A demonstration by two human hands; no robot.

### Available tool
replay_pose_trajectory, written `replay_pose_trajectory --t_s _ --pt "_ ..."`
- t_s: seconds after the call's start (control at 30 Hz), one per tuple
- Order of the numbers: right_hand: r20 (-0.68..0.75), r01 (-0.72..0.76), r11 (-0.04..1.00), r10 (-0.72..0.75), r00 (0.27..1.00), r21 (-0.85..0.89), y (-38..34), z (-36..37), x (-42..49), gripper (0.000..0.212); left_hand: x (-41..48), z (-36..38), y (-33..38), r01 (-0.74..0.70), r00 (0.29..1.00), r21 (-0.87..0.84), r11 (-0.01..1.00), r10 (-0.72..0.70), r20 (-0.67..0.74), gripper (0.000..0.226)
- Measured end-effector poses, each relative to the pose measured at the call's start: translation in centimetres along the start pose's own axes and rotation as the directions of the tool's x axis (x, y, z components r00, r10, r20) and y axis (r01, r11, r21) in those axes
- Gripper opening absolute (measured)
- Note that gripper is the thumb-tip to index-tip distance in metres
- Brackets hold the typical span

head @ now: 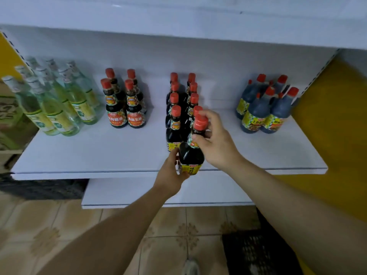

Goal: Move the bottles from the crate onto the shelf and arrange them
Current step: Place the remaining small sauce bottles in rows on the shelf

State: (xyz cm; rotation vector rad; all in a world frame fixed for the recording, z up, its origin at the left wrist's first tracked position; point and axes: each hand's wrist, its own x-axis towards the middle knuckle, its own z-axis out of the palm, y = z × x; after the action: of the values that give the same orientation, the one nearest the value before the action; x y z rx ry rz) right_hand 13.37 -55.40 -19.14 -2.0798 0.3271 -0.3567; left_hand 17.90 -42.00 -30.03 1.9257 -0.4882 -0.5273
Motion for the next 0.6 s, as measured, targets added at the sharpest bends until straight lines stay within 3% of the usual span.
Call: replay_pose_trajectory --t_s 0.6 --pt "0.106 -0.062 0.998 0.062 0.992 -0.009 8.8 2.1 3.7 0.055 6.6 4.6 -4.7 0.186 0.983 0.214 0.959 -0.184 -0.031 0.074"
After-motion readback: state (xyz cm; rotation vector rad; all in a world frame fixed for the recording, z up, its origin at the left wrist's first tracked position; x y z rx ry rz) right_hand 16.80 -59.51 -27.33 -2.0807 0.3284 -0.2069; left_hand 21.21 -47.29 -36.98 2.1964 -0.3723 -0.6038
